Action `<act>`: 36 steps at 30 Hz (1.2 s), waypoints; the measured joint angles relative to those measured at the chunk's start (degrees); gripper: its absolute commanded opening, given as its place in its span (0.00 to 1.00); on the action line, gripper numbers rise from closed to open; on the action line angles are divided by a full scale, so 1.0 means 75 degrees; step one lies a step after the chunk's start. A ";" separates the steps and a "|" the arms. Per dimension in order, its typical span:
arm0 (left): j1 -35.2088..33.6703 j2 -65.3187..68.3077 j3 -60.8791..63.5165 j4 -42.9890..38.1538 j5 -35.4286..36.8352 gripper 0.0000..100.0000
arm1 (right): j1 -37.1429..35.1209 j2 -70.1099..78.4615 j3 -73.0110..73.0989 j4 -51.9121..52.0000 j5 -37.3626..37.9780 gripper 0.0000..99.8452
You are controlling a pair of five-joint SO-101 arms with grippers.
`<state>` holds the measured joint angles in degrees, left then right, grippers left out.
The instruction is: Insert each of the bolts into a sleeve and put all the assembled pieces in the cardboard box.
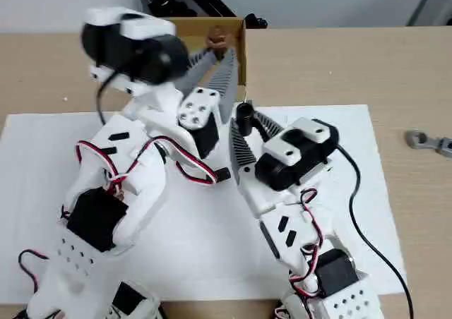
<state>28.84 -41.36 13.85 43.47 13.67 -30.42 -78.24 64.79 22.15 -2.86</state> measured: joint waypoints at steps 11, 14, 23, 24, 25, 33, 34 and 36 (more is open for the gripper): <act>0.0023 0.0000 0.0000 0.0645 -0.0152 0.00 | -0.0117 -0.0164 0.1125 -0.0387 0.0000 0.01; 0.0035 -0.0012 0.0000 0.0738 -0.0012 0.00 | -0.0129 -0.0738 0.1559 -0.0527 0.0293 0.01; 0.0340 -0.0152 0.0000 0.0949 0.0211 0.00 | -0.0129 -0.1934 0.2391 -0.0527 0.0445 0.01; 0.0492 -0.0164 0.0000 0.1067 0.0211 0.00 | -0.0129 -0.1946 0.2391 -0.0527 0.0445 0.01; 0.0633 -0.0188 0.0000 0.1207 0.0211 0.00 | -0.0129 -0.1958 0.2391 -0.0527 0.0445 0.01; 0.0551 -0.0434 0.0211 0.1383 0.0211 0.00 | -0.0129 -0.1993 0.2391 -0.0527 0.0445 0.01; 0.0527 -0.0516 0.0375 0.1325 0.0211 0.00 | -0.0129 -0.1993 0.2391 -0.0527 0.0445 0.01; 0.0527 -0.0703 0.0785 0.1160 0.0211 0.00 | -0.0047 -0.1993 0.2391 -0.0527 0.0422 0.01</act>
<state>32.79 -46.64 19.74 52.18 15.25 -30.77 -93.19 82.73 18.20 0.31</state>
